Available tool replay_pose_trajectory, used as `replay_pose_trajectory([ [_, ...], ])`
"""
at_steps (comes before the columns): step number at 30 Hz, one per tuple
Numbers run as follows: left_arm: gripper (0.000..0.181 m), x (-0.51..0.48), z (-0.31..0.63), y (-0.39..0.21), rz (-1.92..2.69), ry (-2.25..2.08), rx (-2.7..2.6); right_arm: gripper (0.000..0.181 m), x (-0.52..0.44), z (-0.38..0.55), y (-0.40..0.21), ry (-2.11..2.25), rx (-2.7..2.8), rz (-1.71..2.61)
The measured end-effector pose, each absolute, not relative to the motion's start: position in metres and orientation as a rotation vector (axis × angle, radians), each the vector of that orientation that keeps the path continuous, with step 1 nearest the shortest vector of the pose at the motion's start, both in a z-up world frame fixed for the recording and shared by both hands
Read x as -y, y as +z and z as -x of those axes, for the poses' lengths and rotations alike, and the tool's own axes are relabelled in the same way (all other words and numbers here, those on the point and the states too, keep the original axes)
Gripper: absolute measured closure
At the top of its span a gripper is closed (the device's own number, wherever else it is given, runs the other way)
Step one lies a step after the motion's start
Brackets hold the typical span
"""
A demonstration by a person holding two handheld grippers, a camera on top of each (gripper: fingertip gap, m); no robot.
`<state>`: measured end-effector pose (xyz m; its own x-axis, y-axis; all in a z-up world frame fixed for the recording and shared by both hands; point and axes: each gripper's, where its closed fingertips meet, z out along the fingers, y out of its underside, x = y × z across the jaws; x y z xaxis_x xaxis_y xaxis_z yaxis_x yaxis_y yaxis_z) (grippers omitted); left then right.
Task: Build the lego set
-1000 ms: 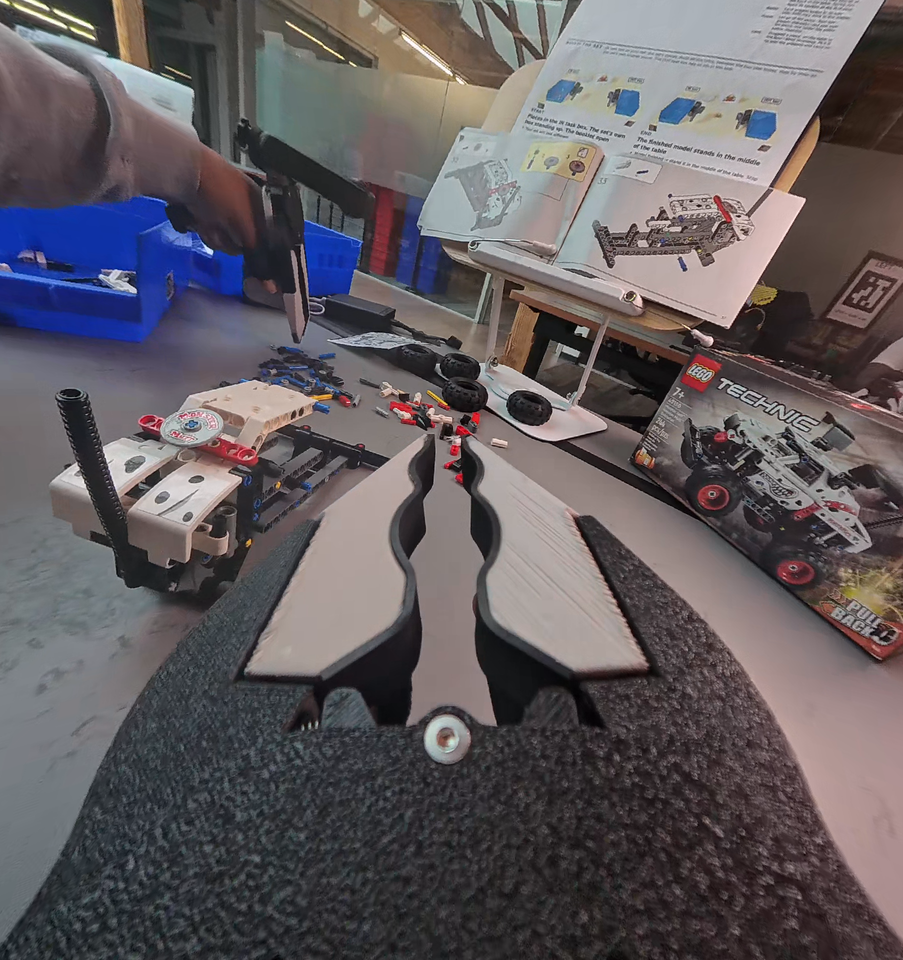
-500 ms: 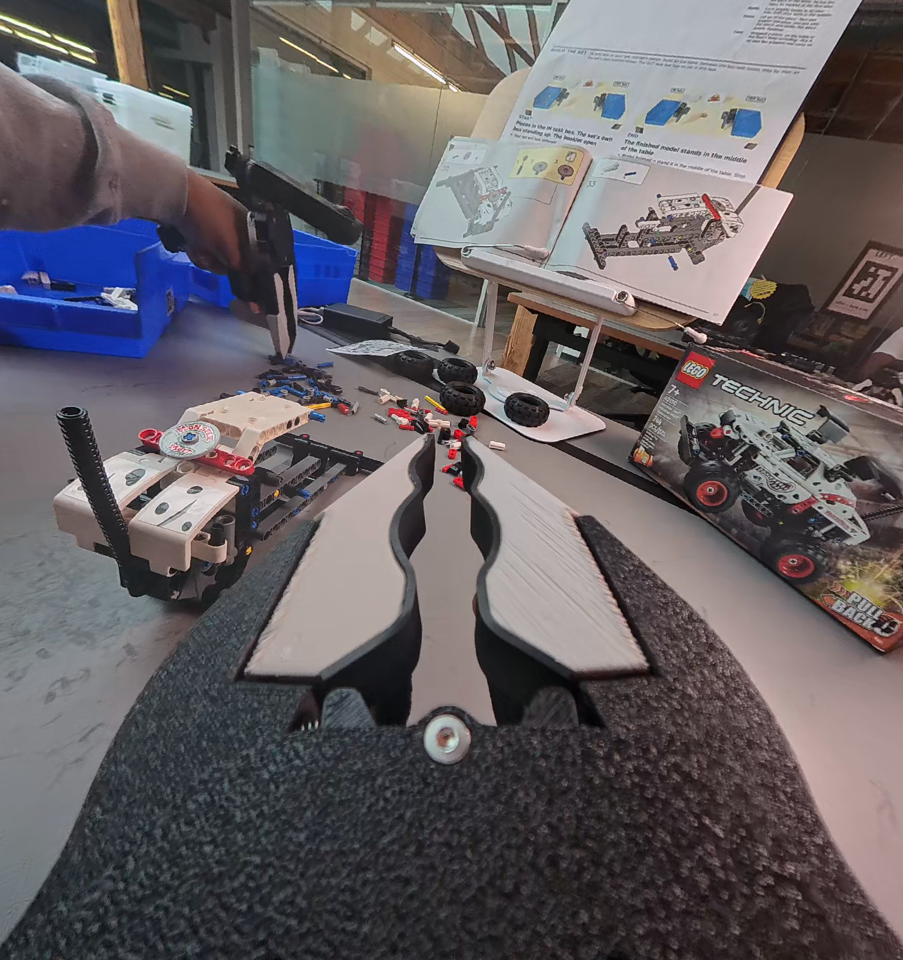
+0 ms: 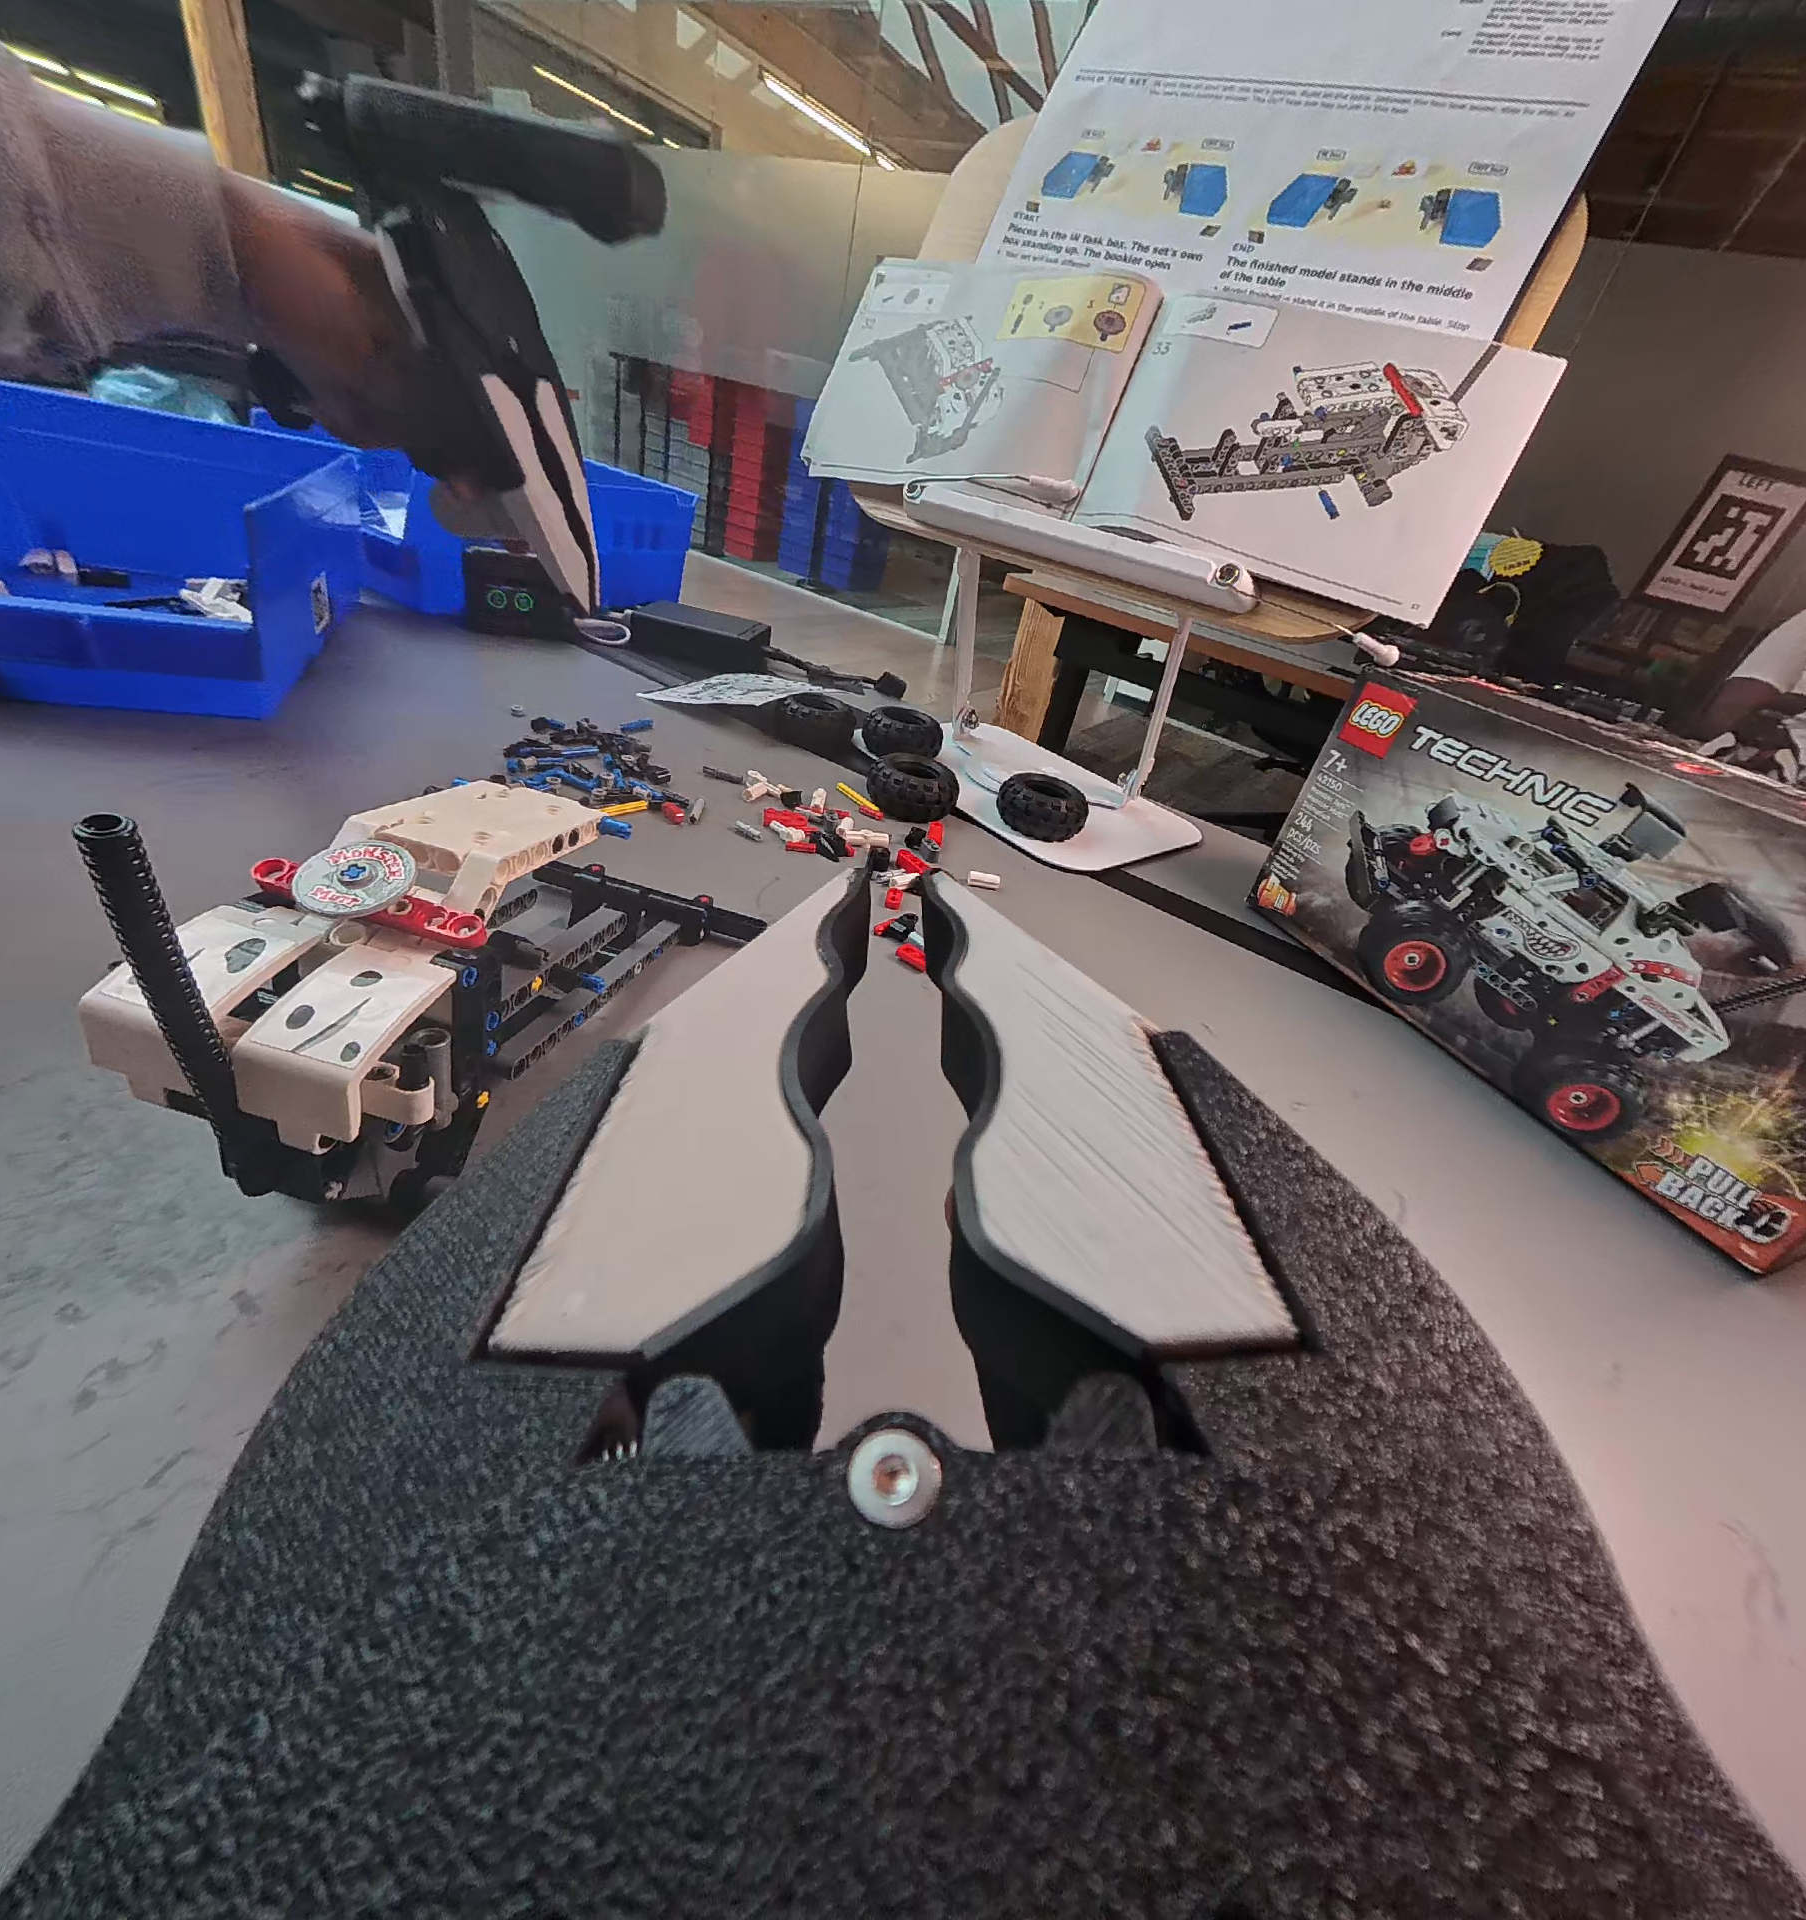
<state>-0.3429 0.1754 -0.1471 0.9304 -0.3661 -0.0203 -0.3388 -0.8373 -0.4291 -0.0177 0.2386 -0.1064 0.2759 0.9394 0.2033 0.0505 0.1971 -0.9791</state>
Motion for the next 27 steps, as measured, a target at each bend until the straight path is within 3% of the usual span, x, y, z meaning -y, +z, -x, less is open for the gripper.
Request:
replay_pose_trajectory([
  [3, 0.178, -0.152, 0.270, -0.135, 2.573, -0.172, -0.698, 0.172, -0.237, 0.019, -0.107, 0.860, 1.116, 1.200],
  [6, 0.177, -0.122, 0.212, -0.161, 2.562, -0.243, -0.818, 0.167, -0.222, 0.025, -0.115, 0.939, 1.202, 1.213],
  [8, 0.177, -0.107, 0.184, -0.184, 2.568, -0.307, -0.837, 0.149, -0.205, 0.032, -0.122, 1.051, 1.274, 1.274],
  [11, 0.177, -0.098, 0.162, -0.208, 2.560, -0.343, -0.818, 0.099, -0.175, 0.041, -0.116, 1.218, 1.334, 1.388],
  [14, 0.177, -0.094, 0.151, -0.217, 2.551, -0.356, -0.814, 0.078, -0.147, 0.054, -0.122, 1.084, 1.455, 1.458],
  [21, 0.177, -0.092, 0.141, -0.231, 2.555, -0.330, -0.847, 0.075, -0.132, 0.086, -0.153, 1.017, 1.465, 1.642],
  [27, 0.177, -0.094, 0.139, -0.231, 2.522, -0.349, -0.814, 0.072, -0.119, 0.081, -0.132, 0.984, 1.545, 1.617],
])
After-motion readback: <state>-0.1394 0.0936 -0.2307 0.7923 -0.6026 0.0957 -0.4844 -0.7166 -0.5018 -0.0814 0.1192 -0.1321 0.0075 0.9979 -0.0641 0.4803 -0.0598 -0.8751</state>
